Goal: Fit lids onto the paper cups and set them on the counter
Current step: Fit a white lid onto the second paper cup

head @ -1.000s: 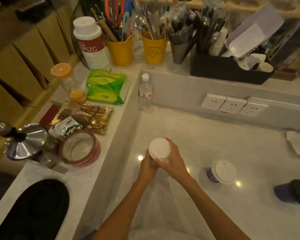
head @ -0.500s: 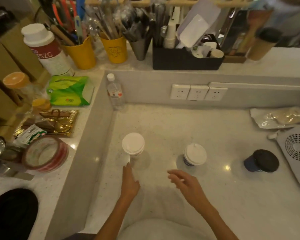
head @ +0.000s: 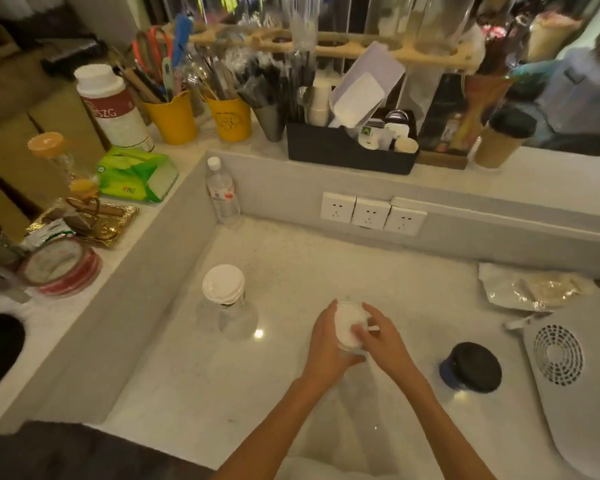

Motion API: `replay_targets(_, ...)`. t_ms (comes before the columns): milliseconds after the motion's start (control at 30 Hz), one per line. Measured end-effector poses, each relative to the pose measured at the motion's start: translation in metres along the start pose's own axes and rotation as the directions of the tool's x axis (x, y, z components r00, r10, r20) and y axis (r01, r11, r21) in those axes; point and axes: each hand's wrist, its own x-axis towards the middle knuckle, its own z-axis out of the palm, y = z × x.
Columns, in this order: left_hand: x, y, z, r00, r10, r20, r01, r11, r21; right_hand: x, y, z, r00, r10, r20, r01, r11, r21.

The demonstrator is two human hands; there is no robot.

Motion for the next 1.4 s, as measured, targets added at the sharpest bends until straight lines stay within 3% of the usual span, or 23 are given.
replay_targets(133, -0.009, 0.018, 0.004, 0.965, 0.242, -0.097, -0.209, 0.941, 0.264, -0.015, 0.0, -0.03, 0.989, -0.145, -0.042, 0.142, 0.987, -0.075)
replay_targets(200, -0.018, 0.029, 0.008, 0.936, 0.321, -0.145, -0.267, 0.915, 0.304, -0.021, -0.005, -0.045, 0.973, -0.205, -0.102, 0.196, 0.976, -0.092)
replay_targets(333, -0.033, 0.05, 0.021, 0.892, 0.366, -0.266, -0.298, 0.918, 0.263, -0.033, -0.017, -0.062, 0.931, -0.344, -0.121, 0.318, 0.929, -0.192)
replay_targets(533, -0.042, 0.083, 0.047, 0.911, 0.309, -0.274, -0.305, 0.951, 0.057, -0.044, -0.019, -0.094, 0.86, -0.481, -0.172, 0.415, 0.854, -0.313)
replay_targets(667, -0.043, 0.1, 0.052, 0.902, 0.365, -0.233, -0.38, 0.925, -0.024, -0.045, -0.02, -0.116, 0.885, -0.372, -0.281, 0.322, 0.924, -0.208)
replay_targets(733, -0.047, 0.1, 0.054, 0.919, 0.328, -0.219, -0.353, 0.932, -0.086, -0.045, -0.025, -0.128, 0.887, -0.314, -0.339, 0.329, 0.944, -0.014)
replay_targets(800, -0.049, 0.105, 0.053, 0.931, 0.288, -0.222, -0.328, 0.93, -0.168, -0.05, -0.035, -0.136, 0.912, -0.227, -0.341, 0.318, 0.917, 0.242)
replay_targets(967, -0.052, 0.129, 0.047, 0.886, 0.344, -0.311, -0.426, 0.868, -0.255, -0.073, -0.058, -0.137, 0.916, -0.109, -0.387, 0.322, 0.774, 0.545)
replay_targets(1100, -0.058, 0.138, 0.043, 0.9, 0.353, -0.255, -0.406, 0.893, -0.194, -0.093, -0.069, -0.129, 0.918, -0.116, -0.38, 0.341, 0.722, 0.602)
replay_targets(1267, -0.051, 0.145, 0.027, 0.888, 0.348, -0.3, -0.406, 0.9, -0.159, -0.101, -0.078, -0.135, 0.892, -0.154, -0.425, 0.409, 0.676, 0.613)
replay_targets(1400, -0.051, 0.149, 0.021, 0.892, 0.411, -0.186, -0.44, 0.886, -0.149, -0.105, -0.083, -0.138, 0.869, -0.165, -0.467, 0.447, 0.669, 0.594)
